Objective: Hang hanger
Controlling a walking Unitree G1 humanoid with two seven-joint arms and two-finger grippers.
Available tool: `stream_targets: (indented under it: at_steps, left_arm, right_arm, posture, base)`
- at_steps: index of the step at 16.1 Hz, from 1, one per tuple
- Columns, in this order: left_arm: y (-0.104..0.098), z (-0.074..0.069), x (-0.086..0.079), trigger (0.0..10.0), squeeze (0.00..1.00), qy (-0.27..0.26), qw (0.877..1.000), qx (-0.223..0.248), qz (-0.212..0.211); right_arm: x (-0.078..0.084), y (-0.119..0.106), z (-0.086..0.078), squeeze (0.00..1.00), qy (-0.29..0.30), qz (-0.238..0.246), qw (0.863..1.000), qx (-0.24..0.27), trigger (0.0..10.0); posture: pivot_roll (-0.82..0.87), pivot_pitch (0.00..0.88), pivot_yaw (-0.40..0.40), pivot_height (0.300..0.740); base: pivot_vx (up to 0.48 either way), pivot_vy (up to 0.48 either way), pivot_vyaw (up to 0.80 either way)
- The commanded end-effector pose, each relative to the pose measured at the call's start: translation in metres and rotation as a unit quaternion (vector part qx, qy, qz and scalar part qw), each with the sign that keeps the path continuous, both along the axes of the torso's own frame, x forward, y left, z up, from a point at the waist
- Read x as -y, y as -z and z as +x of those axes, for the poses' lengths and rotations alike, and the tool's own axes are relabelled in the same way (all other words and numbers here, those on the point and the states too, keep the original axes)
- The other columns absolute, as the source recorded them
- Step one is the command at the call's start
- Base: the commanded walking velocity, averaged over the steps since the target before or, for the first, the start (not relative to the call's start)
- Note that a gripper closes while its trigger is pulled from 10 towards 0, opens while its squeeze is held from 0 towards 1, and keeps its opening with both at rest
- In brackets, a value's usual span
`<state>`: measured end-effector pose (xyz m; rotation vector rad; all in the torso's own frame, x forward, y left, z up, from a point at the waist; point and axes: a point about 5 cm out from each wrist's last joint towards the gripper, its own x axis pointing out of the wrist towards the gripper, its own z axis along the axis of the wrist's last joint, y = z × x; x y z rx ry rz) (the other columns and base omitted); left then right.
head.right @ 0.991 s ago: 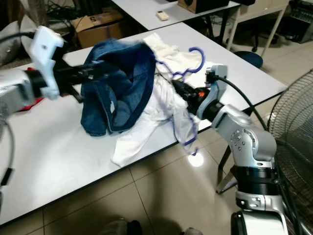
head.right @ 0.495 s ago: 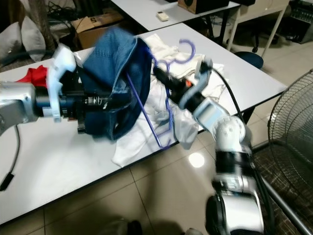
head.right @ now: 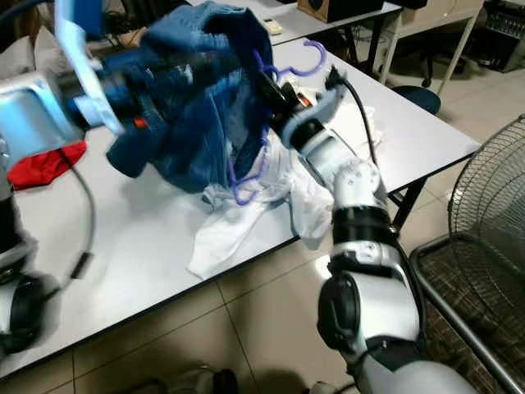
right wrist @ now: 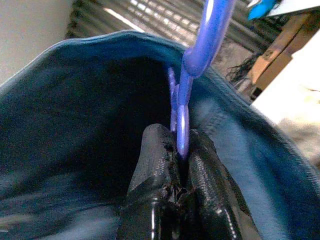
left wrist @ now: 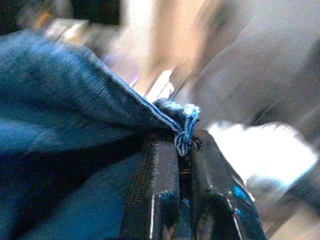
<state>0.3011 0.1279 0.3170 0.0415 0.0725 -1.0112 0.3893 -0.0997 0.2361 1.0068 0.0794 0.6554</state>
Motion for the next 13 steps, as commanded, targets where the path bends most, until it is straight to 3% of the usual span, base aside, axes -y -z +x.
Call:
stream_targets:
  at_steps: [1, 2, 3, 5, 6, 8, 10, 11, 13]
  left_arm:
    - [0.017, 0.004, -0.004, 0.0, 0.00, -0.031, 0.996, 0.021, 0.082]
    - [0.025, 0.007, -0.008, 0.0, 0.00, -0.047, 0.991, 0.029, 0.120]
    - [0.041, 0.014, -0.022, 0.0, 0.00, -0.087, 0.976, 0.063, 0.190]
    - [0.040, 0.013, -0.025, 0.0, 0.00, -0.101, 0.977, 0.068, 0.176]
    - [0.037, 0.014, -0.024, 0.0, 0.00, -0.110, 0.979, 0.070, 0.156]
    - [0.039, 0.017, -0.022, 0.0, 0.00, -0.110, 0.978, 0.084, 0.154]
    - [0.048, 0.017, -0.020, 0.0, 0.00, -0.092, 0.977, 0.083, 0.173]
    - [0.058, 0.017, -0.020, 0.0, 0.00, -0.080, 0.972, 0.080, 0.205]
    - [0.068, 0.015, -0.024, 0.0, 0.00, -0.065, 0.967, 0.059, 0.238]
  right_arm:
    - [-0.002, -0.006, 0.000, 0.00, -0.005, -0.011, 1.000, 0.011, 10.0]
    - [-0.003, -0.002, -0.002, 0.00, -0.012, -0.032, 0.999, 0.009, 10.0]
    - [-0.003, 0.025, -0.016, 0.00, -0.036, -0.183, 0.983, 0.004, 10.0]
    - [0.006, 0.047, -0.036, 0.00, -0.048, -0.253, 0.966, -0.002, 10.0]
    - [0.010, 0.049, -0.043, 0.00, -0.049, -0.247, 0.968, -0.003, 10.0]
    - [0.019, 0.049, -0.055, 0.00, -0.048, -0.235, 0.971, -0.007, 10.0]
    - [0.024, 0.047, -0.062, 0.00, -0.042, -0.212, 0.976, -0.006, 10.0]
    - [0.027, 0.042, -0.065, 0.00, -0.029, -0.194, 0.981, -0.001, 10.0]
    - [0.031, 0.028, -0.059, 0.00, 0.009, -0.157, 0.988, 0.003, 10.0]
  posture:
    - [-0.08, 0.032, 0.144, 0.740]
    - [-0.08, 0.033, 0.144, 0.740]
    - [-0.09, 0.042, 0.145, 0.740]
    - [-0.10, 0.052, 0.144, 0.740]
    - [-0.11, 0.061, 0.146, 0.740]
    - [-0.12, 0.074, 0.153, 0.740]
    - [-0.13, 0.083, 0.160, 0.740]
    - [-0.14, 0.090, 0.164, 0.740]
    - [-0.13, 0.098, 0.167, 0.740]
  base:
    - [0.000, 0.000, 0.00]
    - [0.000, 0.000, 0.00]
    - [0.000, 0.000, 0.00]
    - [0.000, 0.000, 0.00]
    - [0.000, 0.000, 0.00]
    - [0.000, 0.000, 0.00]
    - [0.000, 0.000, 0.00]
    - [0.000, 0.000, 0.00]
    - [0.000, 0.000, 0.00]
